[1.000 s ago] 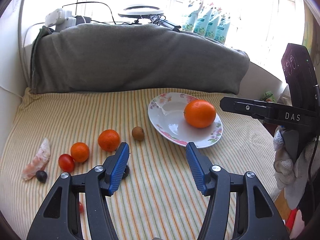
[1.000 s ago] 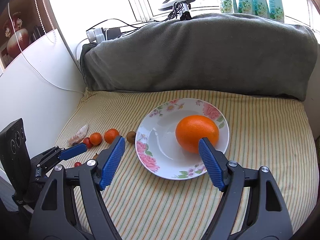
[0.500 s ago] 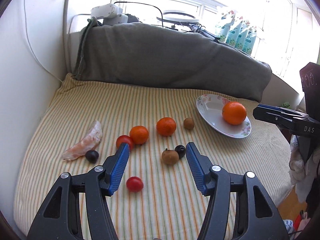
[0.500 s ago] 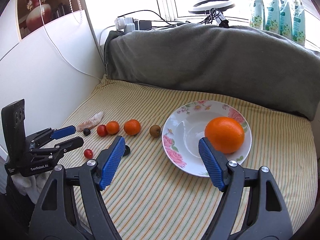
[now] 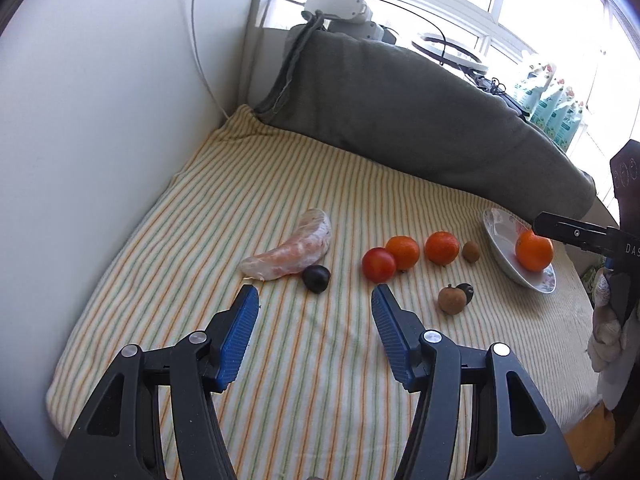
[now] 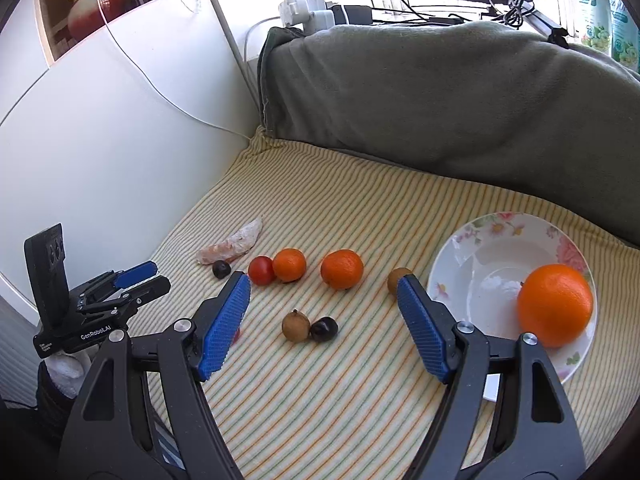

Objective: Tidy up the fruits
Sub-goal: 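Withdraw the right tool from the plate toward the wrapped pink item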

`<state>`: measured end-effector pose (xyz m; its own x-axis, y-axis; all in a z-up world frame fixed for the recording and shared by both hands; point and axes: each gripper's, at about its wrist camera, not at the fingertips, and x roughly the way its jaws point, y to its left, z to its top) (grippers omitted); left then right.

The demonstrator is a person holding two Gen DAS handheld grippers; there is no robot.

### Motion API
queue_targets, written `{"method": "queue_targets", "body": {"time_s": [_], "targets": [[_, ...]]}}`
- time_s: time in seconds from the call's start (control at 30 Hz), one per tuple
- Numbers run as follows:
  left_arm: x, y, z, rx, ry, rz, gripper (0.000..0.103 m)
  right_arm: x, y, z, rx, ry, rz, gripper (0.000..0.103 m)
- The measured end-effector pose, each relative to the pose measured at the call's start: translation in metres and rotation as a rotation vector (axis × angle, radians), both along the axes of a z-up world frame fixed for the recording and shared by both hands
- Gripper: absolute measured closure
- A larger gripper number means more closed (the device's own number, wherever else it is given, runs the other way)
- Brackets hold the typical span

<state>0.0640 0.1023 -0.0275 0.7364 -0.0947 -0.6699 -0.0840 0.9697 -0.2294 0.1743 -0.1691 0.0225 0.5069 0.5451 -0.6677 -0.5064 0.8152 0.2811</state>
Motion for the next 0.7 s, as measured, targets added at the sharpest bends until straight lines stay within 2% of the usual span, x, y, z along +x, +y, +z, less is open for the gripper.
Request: {"method": "queue_targets", "body": {"time_s": [0.23,0.5,0.7], "targets": [[0.005,0.024,-0.016,-0.041,0.040,0.041,0.045,0.024,0.040,-0.008,0.004,0.056,0.060,0.024],[0.016,0.034,-0.030,-0.085,0.064,0.035,0.045,0.049,0.076,-0.024,0.011,0.139,0.101,0.024],[0.025,0.037,-0.035,-0.089,0.078,0.022,0.045,0.069,0.107,-0.039,0.020,0.211,0.134,0.025]]}}
